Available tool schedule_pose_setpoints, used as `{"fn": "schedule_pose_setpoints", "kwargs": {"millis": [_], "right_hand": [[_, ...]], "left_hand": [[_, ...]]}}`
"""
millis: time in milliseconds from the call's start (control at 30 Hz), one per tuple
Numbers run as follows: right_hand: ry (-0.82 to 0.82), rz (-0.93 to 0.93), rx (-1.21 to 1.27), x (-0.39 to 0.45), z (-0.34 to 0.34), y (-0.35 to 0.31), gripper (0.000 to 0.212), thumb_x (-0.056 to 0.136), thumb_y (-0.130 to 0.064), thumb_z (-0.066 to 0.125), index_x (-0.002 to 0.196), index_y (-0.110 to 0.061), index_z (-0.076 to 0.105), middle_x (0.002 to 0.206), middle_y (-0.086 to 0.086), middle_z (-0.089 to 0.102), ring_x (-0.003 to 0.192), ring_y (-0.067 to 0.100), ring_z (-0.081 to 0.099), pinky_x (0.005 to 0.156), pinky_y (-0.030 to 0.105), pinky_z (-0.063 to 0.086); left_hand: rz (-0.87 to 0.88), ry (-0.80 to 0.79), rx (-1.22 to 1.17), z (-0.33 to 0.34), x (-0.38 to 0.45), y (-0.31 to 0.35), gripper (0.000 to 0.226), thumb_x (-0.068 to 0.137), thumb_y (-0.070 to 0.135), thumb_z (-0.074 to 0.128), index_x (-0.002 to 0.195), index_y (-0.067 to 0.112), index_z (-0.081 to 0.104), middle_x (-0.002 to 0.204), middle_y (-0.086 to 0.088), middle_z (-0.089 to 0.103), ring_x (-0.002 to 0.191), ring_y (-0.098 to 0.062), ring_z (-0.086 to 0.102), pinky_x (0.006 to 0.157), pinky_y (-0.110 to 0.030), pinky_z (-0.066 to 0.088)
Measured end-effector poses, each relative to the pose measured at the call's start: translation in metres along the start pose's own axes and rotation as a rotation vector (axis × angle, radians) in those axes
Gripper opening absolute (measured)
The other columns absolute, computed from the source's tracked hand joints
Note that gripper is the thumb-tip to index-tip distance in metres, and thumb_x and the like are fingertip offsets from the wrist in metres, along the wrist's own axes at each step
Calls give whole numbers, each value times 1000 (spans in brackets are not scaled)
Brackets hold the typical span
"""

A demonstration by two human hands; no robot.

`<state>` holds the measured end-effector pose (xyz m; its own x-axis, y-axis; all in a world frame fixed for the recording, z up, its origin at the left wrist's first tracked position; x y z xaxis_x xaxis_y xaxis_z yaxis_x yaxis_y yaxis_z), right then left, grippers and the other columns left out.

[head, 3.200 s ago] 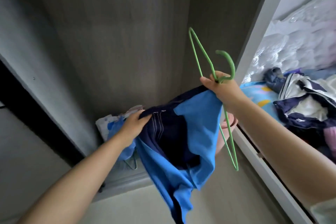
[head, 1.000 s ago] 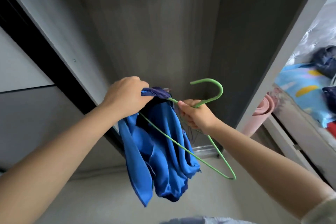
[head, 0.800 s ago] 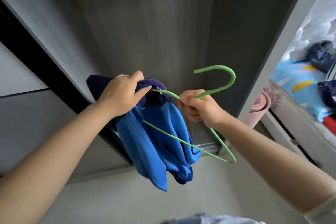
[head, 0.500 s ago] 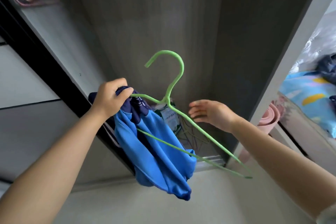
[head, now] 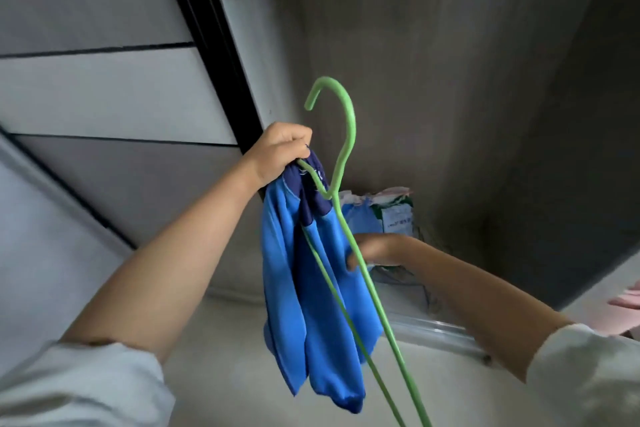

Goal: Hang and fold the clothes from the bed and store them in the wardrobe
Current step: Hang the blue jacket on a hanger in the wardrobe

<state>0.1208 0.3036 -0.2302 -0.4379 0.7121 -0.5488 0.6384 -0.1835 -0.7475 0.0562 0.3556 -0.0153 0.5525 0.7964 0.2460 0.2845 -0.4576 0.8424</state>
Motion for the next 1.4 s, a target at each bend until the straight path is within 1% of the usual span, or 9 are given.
{"fn": "schedule_pose_setpoints", "kwargs": {"millis": [133,267,333,433,567,667,933,1267,1400], "right_hand": [[-324,111,588,-22,38,7,33,64,-10,42,70,-13,74,68,-2,70,59,11,66,54,22,53],[-427,149,425,-39,71,6,38,89,-5,36,85,-10,74,74,-3,72,56,4,65,57,18,52],[-330,112,88,-40,77,-1,30,95,5,38,120,1,54,110,5,65,83,5,67,77,23,52],[11,1,-380,-23,37,-9,36,92,-10,51,128,-3,49,134,15,50,122,26,48,98,33,39],[486,93,-433,-39,-52,24,7,83,-20,60,81,-13,58,91,10,51,94,24,54,65,26,32],[685,141,-321,-65,-88,56,11,85,-14,58,80,-11,49,97,20,59,92,28,57,63,26,28],[880,352,-457,-134,-135,96,22,84,-9,51,105,-2,52,107,21,62,99,36,58,71,33,43],[1139,546,-180,-213,-158,110,53,83,-47,59,108,0,54,112,19,61,105,35,57,77,34,44],[1031,478,29,-206,-176,77,59,78,-39,57,118,3,53,118,17,59,109,30,57,72,27,37]], "left_hand": [[-11,42,-5,-17,-9,-4,21,55,35,47,47,22,33,40,14,30,42,2,26,46,-17,19],[63,46,-35,-21,-8,15,19,56,33,47,55,22,31,39,14,31,41,2,27,45,-12,19],[76,47,-41,-22,-7,20,19,56,33,47,55,21,32,40,15,31,42,2,27,45,-13,18],[51,87,-24,-35,-12,11,21,55,34,48,54,17,35,43,15,32,43,2,26,46,-15,19],[-73,221,137,-63,-30,-23,28,51,36,49,44,14,33,39,13,28,41,0,25,45,-17,18],[-191,399,279,-74,-41,-44,26,59,26,46,47,15,26,35,8,27,42,-5,26,48,-25,18],[-334,436,773,-40,-44,-48,30,63,37,32,55,9,33,56,-10,43,64,-32,41,55,-32,28],[-277,480,715,-7,-6,-8,31,69,38,31,56,10,31,65,-13,45,67,-31,38,59,-30,27],[-264,529,665,0,4,5,35,87,27,43,59,10,32,76,-25,57,68,-32,37,60,-31,28]]}}
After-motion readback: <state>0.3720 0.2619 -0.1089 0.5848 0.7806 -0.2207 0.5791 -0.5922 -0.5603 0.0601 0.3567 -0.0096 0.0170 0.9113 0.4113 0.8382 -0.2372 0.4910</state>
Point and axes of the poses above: each hand's wrist, its own x-axis towards the middle knuckle, its own z-axis out of the palm, y = z × x, the point moved 10 cm from there along x, towards the middle knuckle
